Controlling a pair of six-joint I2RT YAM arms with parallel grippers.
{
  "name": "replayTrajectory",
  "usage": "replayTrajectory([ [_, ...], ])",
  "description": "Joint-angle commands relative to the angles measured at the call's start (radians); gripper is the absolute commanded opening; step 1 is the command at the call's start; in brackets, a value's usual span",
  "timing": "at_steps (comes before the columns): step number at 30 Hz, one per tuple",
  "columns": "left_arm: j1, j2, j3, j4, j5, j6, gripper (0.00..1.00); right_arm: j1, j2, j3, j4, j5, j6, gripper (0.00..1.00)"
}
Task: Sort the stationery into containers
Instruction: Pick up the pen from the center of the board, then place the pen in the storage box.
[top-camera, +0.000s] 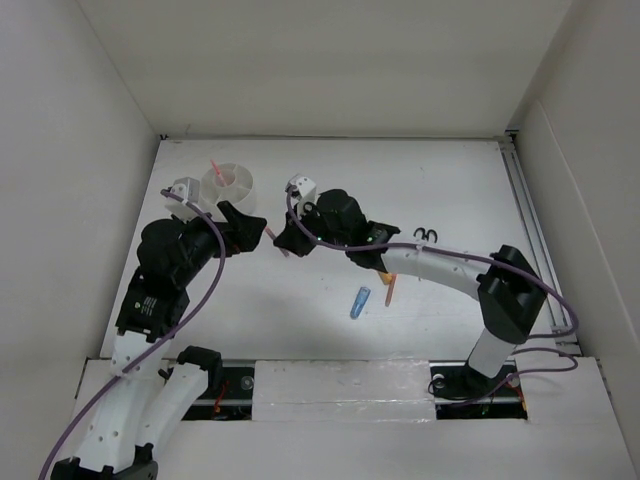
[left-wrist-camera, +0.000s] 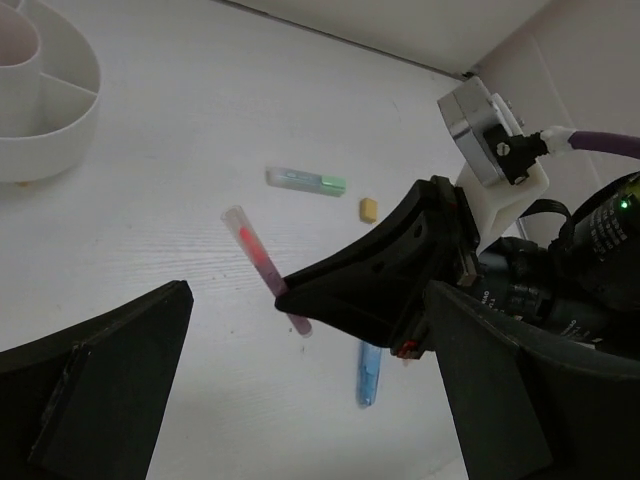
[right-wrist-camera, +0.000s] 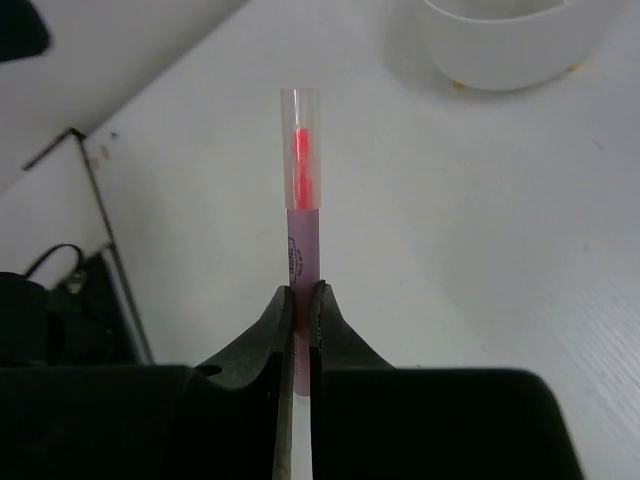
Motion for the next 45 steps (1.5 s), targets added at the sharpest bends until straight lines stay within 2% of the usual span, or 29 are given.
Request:
replayTrajectory([
  [1, -0.006, -0.004, -0.019, 0.074, 0.089, 0.019, 1.00, -0.001, -0.066, -0.060, 0.317, -0.133, 0.133, 0.00],
  [4, -0.006, 0.006, -0.019, 0.065, 0.064, 0.019, 1.00, 0.008, -0.095, -0.120, 0.459, -0.145, 0.207, 0.00],
  [10, -0.006, 0.006, -0.019, 0.056, 0.055, 0.010, 1.00, 0.017, -0.126, -0.177, 0.585, -0.177, 0.256, 0.00],
  [12, -0.006, 0.006, -0.019, 0.056, 0.046, 0.010, 1.00, 0.017, -0.126, -0.200, 0.688, -0.218, 0.276, 0.00],
  [15, -0.006, -0.004, -0.019, 0.056, 0.046, 0.010, 0.91, 0.017, -0.115, -0.221, 0.817, -0.281, 0.319, 0.00],
  [16, -0.006, -0.004, -0.019, 0.056, 0.046, 0.010, 0.86, 0.017, -0.115, -0.231, 0.843, -0.295, 0.328, 0.00],
  [17, -0.006, -0.004, -0.019, 0.056, 0.046, 0.010, 0.73, 0.026, -0.103, -0.231, 0.898, -0.315, 0.348, 0.00],
  [18, -0.006, -0.004, -0.019, 0.056, 0.046, 0.010, 0.67, 0.026, -0.091, -0.241, 0.924, -0.315, 0.359, 0.00],
  [20, -0.006, 0.005, -0.010, 0.056, 0.046, 0.010, 0.60, 0.026, -0.079, -0.254, 0.996, -0.342, 0.381, 0.00],
  [21, -0.006, 0.006, -0.010, 0.056, 0.046, 0.010, 0.59, 0.026, -0.062, -0.254, 1.018, -0.355, 0.406, 0.00],
  [25, 0.014, 0.006, -0.010, 0.056, 0.037, 0.010, 0.40, 0.035, -0.029, -0.244, 1.090, -0.399, 0.433, 0.00],
  [26, 0.014, 0.006, -0.010, 0.056, 0.049, 0.010, 0.28, 0.035, -0.019, -0.244, 1.105, -0.410, 0.443, 0.00],
  [28, 0.023, 0.015, -0.010, 0.056, 0.060, 0.010, 0.20, 0.045, -0.008, -0.235, 1.122, -0.434, 0.453, 0.00],
  [29, 0.034, 0.025, -0.010, 0.065, 0.069, 0.010, 0.12, 0.045, 0.001, -0.235, 1.148, -0.447, 0.463, 0.00],
  [30, 0.034, 0.026, -0.001, 0.065, 0.082, 0.010, 0.00, 0.045, 0.001, -0.235, 1.149, -0.447, 0.464, 0.00],
  [33, 0.034, 0.044, 0.000, 0.085, 0.110, 0.010, 0.00, 0.045, 0.010, -0.235, 1.176, -0.456, 0.474, 0.00],
  [34, 0.034, 0.044, 0.000, 0.085, 0.110, -0.001, 0.00, 0.045, 0.010, -0.235, 1.185, -0.456, 0.474, 0.08],
  [35, 0.034, 0.055, 0.000, 0.117, 0.110, -0.024, 0.00, 0.045, 0.010, -0.235, 1.185, -0.456, 0.474, 0.22],
  [36, 0.034, 0.065, -0.013, 0.126, 0.094, -0.039, 0.00, 0.045, 0.000, -0.235, 1.167, -0.441, 0.474, 0.73],
  [37, 0.034, 0.078, -0.013, 0.127, 0.071, -0.055, 0.00, 0.035, 0.000, -0.261, 1.146, -0.422, 0.474, 1.00],
  [39, 0.034, 0.133, 0.019, 0.127, -0.001, -0.111, 0.00, 0.022, -0.048, -0.284, 1.033, -0.389, 0.415, 1.00],
  [42, 0.034, 0.217, 0.091, 0.136, -0.196, -0.183, 0.00, 0.011, -0.159, -0.376, 0.862, -0.229, 0.283, 1.00],
  [43, 0.034, 0.239, 0.122, 0.145, -0.286, -0.228, 0.00, 0.011, -0.193, -0.398, 0.739, -0.130, 0.252, 1.00],
  [45, 0.034, 0.306, 0.151, 0.157, -0.371, -0.262, 0.00, 0.011, -0.294, -0.462, 0.655, -0.064, 0.186, 1.00],
])
